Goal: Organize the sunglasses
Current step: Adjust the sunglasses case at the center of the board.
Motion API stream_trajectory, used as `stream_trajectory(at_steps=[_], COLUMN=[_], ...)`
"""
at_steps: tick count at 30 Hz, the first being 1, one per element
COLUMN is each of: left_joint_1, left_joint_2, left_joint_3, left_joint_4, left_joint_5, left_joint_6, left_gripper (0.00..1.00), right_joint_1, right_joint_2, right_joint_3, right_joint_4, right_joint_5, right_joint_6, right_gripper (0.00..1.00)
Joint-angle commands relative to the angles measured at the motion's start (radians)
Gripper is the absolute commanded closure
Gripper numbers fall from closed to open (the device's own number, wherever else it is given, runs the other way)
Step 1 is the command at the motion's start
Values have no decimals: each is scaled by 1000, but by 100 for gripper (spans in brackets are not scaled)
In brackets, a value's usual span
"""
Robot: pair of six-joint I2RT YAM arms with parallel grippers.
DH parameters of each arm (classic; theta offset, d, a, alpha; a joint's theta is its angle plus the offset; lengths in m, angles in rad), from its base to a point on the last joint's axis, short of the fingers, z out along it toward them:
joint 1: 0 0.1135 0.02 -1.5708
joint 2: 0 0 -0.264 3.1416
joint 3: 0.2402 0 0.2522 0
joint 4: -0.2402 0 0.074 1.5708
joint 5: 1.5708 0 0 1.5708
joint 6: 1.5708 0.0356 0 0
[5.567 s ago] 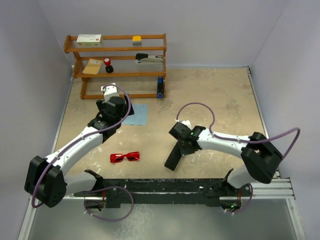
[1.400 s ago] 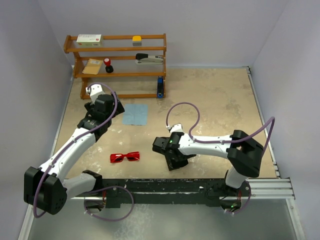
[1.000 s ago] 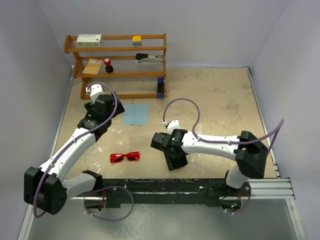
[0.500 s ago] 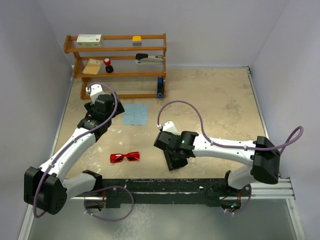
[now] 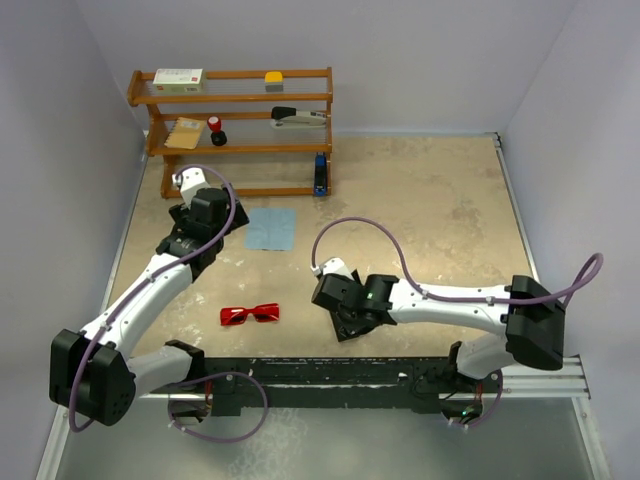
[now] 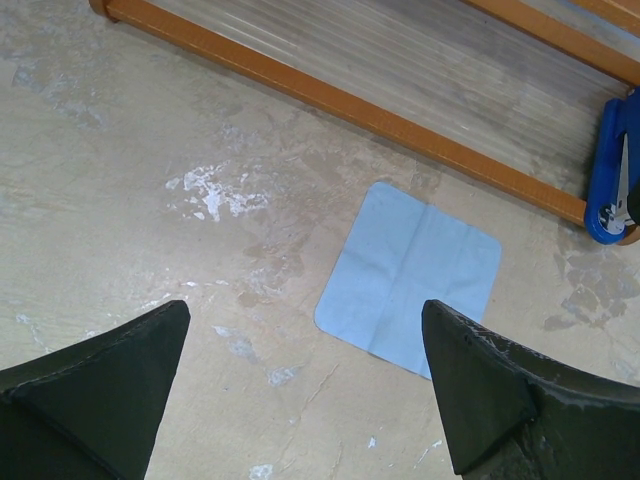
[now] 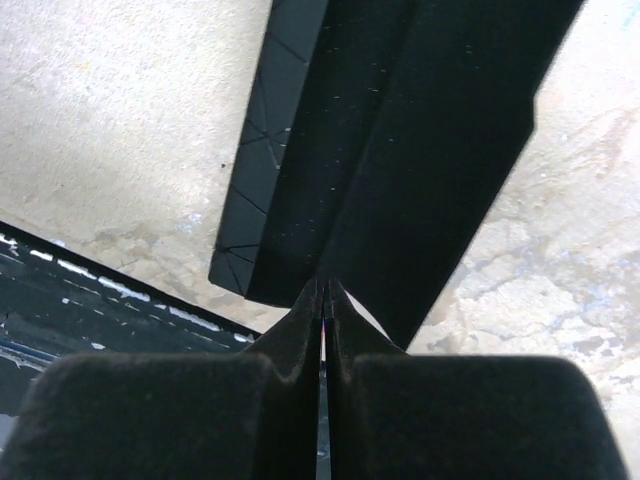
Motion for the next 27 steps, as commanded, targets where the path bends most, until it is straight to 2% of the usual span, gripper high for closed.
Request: stream_trajectory(at_steps=[1, 11, 27], left_joint_1=[15, 29, 41], left_joint_2=[-2, -28, -51], left_joint_3=[22, 18, 18], left_joint_4=[40, 21, 3], left_joint_5=[-19, -33, -36], left_joint_6=[9, 13, 16], left_gripper=[3, 3, 3], right_joint_1=[26, 81, 79], right_joint_2=[33, 119, 251], right_joint_3=[-16, 2, 107], right_joint_4=[65, 116, 198], right_joint_5=[-41, -88, -88], right_joint_6=[-31, -46, -40], right_gripper=[100, 100, 100])
